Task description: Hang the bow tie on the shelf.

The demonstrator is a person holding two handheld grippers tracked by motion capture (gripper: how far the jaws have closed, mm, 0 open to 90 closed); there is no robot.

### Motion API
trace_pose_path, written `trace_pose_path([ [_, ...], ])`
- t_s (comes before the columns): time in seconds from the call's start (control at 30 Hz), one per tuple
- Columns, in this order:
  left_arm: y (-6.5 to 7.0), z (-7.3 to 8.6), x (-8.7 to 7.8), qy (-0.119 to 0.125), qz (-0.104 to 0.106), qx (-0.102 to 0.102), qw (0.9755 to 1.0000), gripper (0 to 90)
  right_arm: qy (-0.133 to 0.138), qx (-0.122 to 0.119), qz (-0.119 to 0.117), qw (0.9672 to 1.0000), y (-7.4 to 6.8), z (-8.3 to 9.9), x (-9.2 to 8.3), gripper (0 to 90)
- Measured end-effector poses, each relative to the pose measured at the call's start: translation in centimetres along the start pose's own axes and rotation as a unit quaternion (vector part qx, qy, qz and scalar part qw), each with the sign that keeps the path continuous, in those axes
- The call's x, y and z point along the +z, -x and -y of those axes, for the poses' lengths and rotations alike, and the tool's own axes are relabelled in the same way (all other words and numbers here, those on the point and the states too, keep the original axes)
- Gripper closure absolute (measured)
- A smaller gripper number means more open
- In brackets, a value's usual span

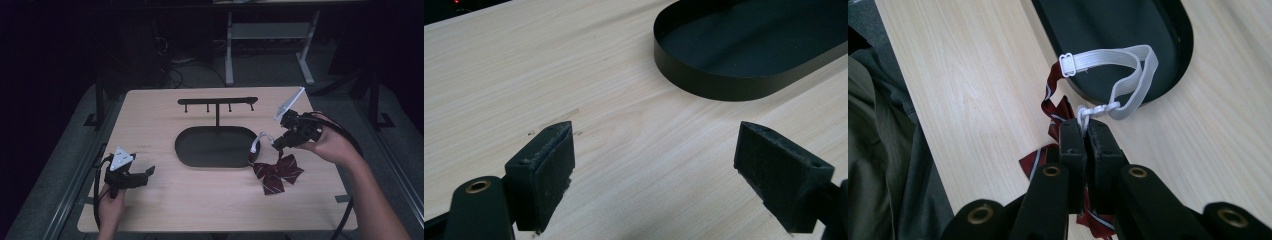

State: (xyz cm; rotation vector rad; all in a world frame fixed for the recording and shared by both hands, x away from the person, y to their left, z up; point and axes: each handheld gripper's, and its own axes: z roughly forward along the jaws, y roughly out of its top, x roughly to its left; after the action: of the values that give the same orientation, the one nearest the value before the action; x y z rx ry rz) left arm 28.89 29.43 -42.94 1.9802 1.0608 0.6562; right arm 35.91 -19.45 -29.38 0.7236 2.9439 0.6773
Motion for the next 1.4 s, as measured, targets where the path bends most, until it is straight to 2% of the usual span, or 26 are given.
trace_pose_path([
  [0.67, -0.2, 0.0, 0.1, -0.001, 0.0, -0.006, 1.0, 16.3, -0.007, -0.01, 0.019, 0.9998, 0.9, -3.3, -1.8, 86.4],
  [0.73, -0.3, 0.0, 0.0, -0.002, -0.001, 0.0, 1.0, 16.2, -0.009, -0.01, 0.018, 0.9998, 1.0, -3.6, -2.0, 86.4],
  [1.2, -0.3, 0.0, 0.0, 0.0, -0.001, -0.002, 1.0, 16.3, -0.011, -0.019, 0.021, 0.9995, 1.8, -6.2, -2.7, 86.5],
  [1.4, -0.3, 0.0, 0.0, -0.001, 0.001, -0.001, 1.0, 16.3, -0.016, -0.014, 0.027, 0.9994, 2.4, -7.3, -2.8, 86.4],
])
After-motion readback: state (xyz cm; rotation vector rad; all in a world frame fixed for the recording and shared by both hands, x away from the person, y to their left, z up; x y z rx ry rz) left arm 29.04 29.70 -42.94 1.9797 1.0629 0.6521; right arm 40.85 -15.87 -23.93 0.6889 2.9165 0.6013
